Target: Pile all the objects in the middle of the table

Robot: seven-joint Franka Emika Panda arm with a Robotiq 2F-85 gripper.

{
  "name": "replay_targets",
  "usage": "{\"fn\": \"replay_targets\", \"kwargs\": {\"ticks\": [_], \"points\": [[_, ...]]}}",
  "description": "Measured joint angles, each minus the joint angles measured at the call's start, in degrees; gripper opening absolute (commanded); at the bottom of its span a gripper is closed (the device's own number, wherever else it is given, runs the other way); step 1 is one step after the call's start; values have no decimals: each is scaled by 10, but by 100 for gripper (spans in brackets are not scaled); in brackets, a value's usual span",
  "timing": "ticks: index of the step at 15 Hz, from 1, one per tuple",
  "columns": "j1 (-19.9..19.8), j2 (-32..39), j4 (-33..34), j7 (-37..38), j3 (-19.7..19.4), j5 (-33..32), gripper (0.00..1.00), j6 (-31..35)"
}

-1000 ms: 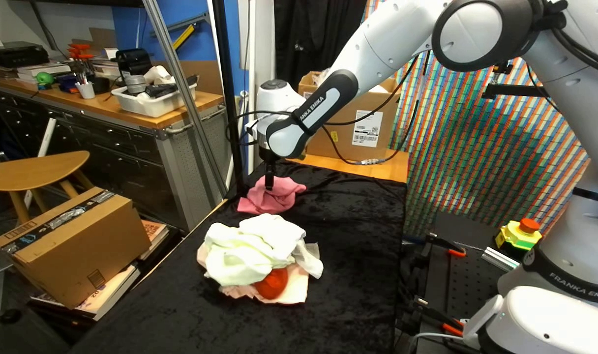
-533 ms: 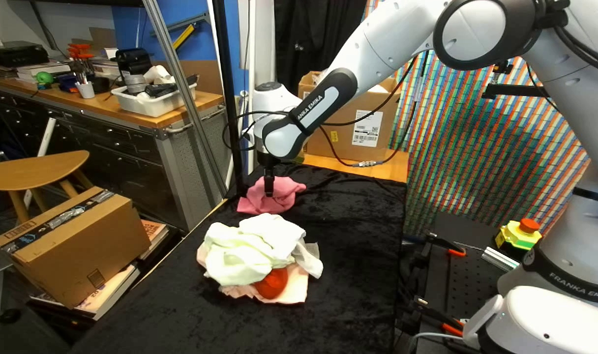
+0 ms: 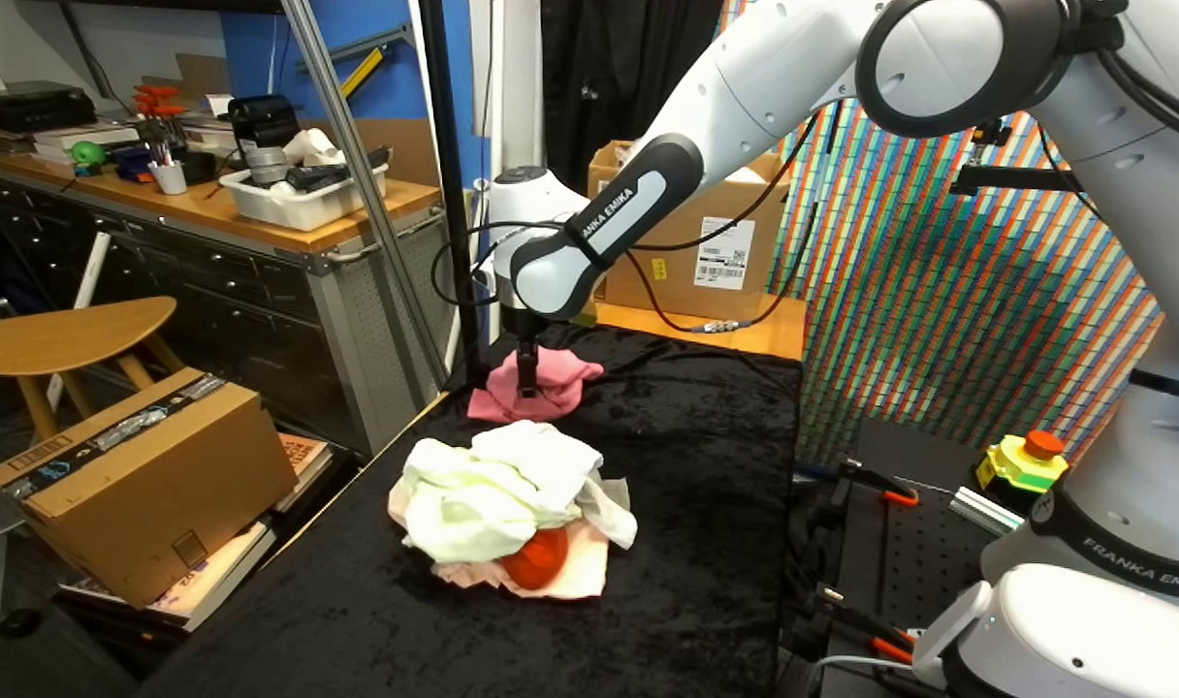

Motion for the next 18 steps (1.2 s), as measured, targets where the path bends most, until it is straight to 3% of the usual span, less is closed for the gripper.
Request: {"fn": "replay_targets", "kwargs": {"ticks": [18], "points": [[-1, 36, 22, 2, -33, -2, 100, 19]]}}
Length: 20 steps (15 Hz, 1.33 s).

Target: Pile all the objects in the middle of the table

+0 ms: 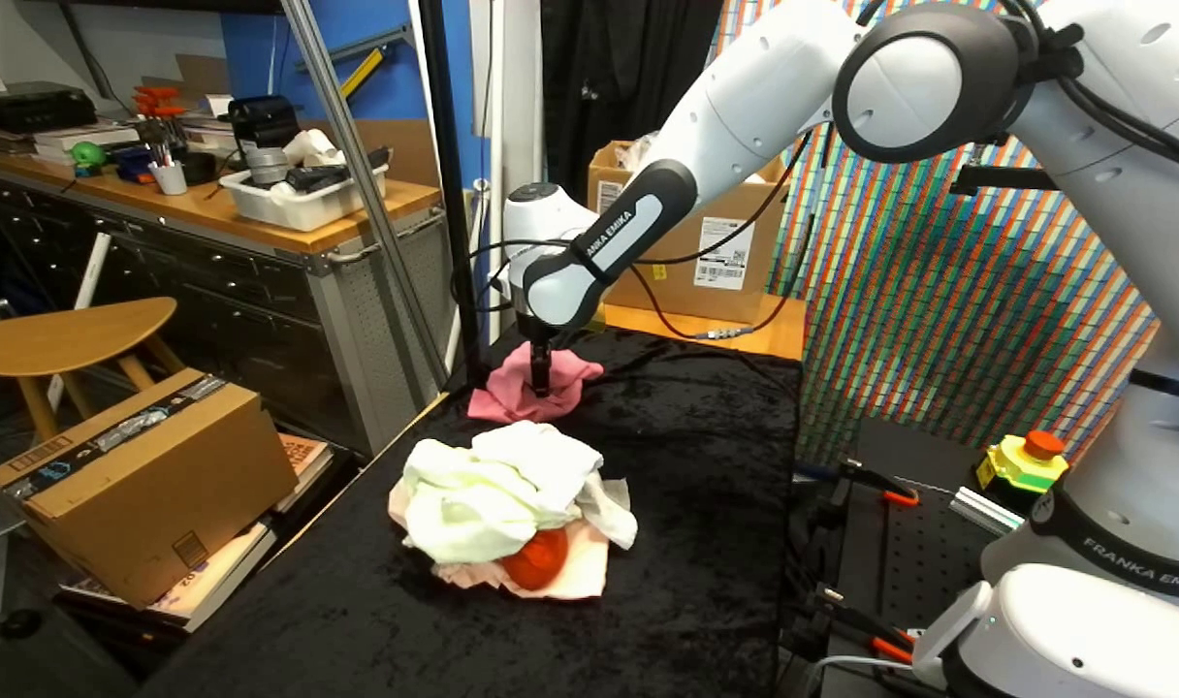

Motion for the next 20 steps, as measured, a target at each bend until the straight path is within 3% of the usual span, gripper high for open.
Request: {"fn": "replay_targets", "kwargs": {"ticks": [2, 10, 14, 20], "points": [[1, 3, 3, 1, -2, 0, 75, 7], [1, 3, 17, 1, -3, 0, 11, 6], [1, 3, 20, 0, -5, 0, 5, -2], [-5, -4, 41, -32, 4, 0, 11, -80]]}}
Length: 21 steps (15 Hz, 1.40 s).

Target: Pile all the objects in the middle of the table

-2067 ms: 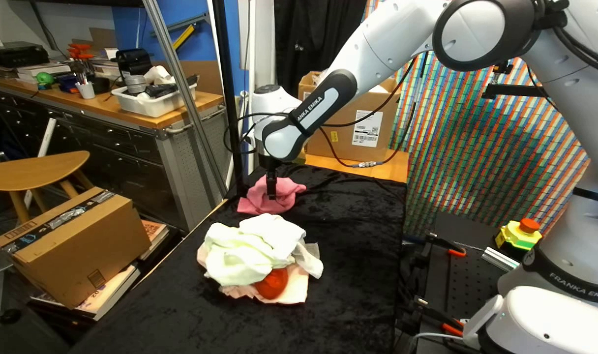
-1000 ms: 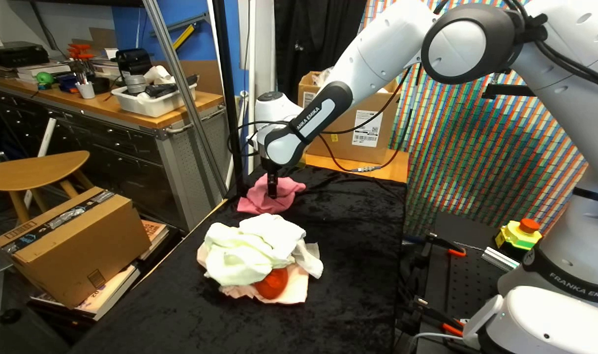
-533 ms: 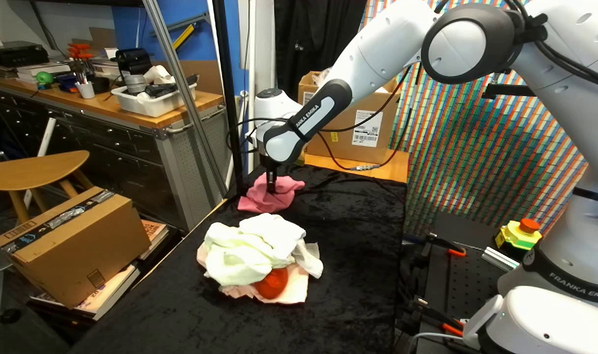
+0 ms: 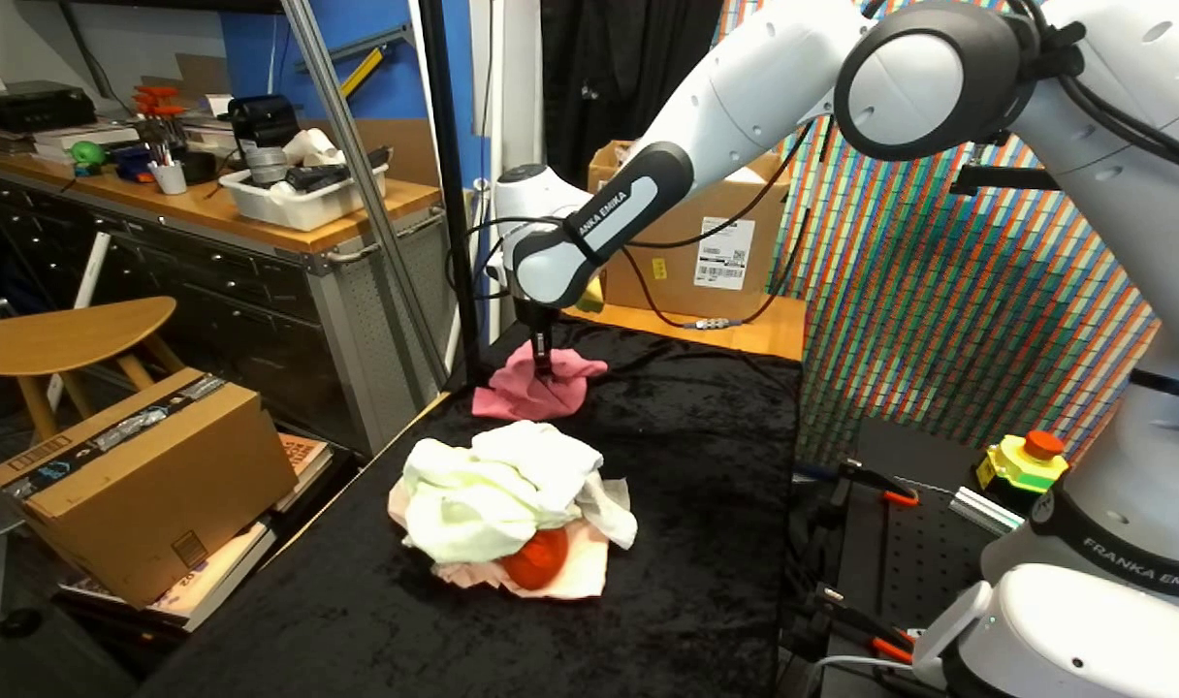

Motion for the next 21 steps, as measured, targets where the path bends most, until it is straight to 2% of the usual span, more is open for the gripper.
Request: {"fn": "replay_targets", "kwargs": {"ticks": [6, 11, 16, 21], "points": [[-22, -44, 12, -79, 27, 8, 10, -81], [-28, -88, 10, -133, 38, 19, 10, -109], [-19, -148, -16, -152, 49, 20, 9, -122], [9, -226, -74, -159, 63, 20, 10, -130]]}}
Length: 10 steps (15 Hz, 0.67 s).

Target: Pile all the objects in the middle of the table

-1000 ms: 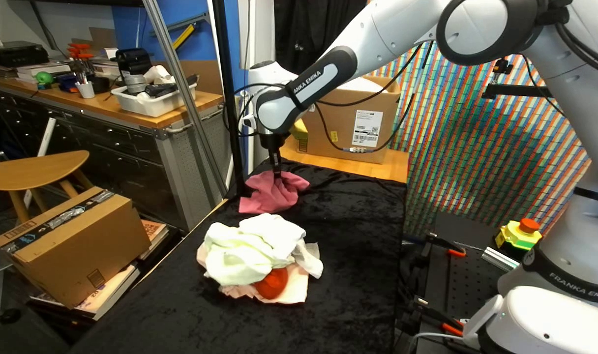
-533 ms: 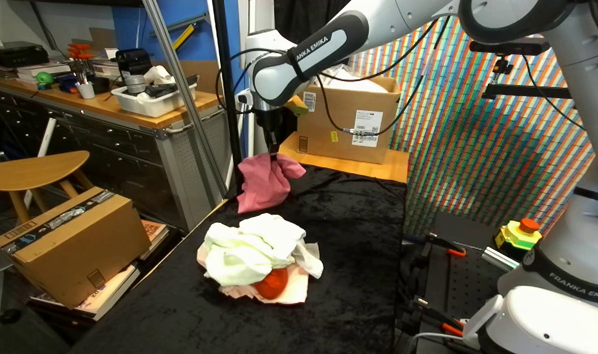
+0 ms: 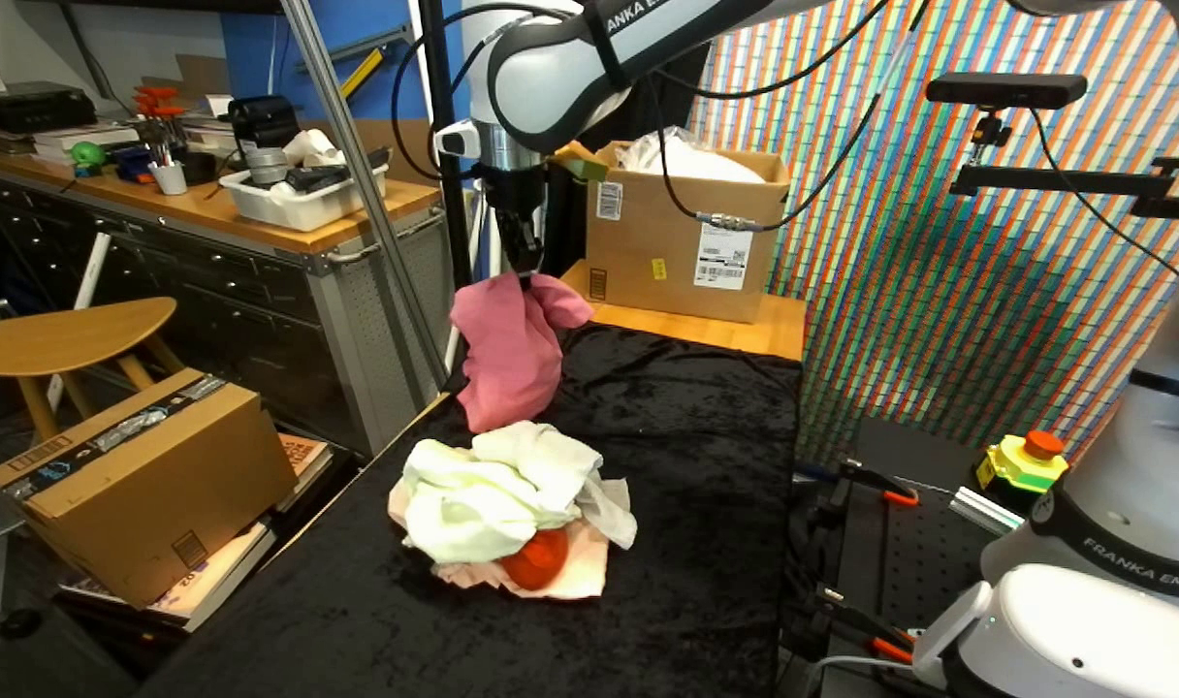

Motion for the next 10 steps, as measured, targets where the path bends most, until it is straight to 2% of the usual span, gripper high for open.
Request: {"fn": "replay_targets", "kwargs": {"ticks": [5, 10], "points": [[55, -60, -64, 4, 13, -2, 9, 0], [109, -72, -106, 34, 19, -17, 9, 0]]}}
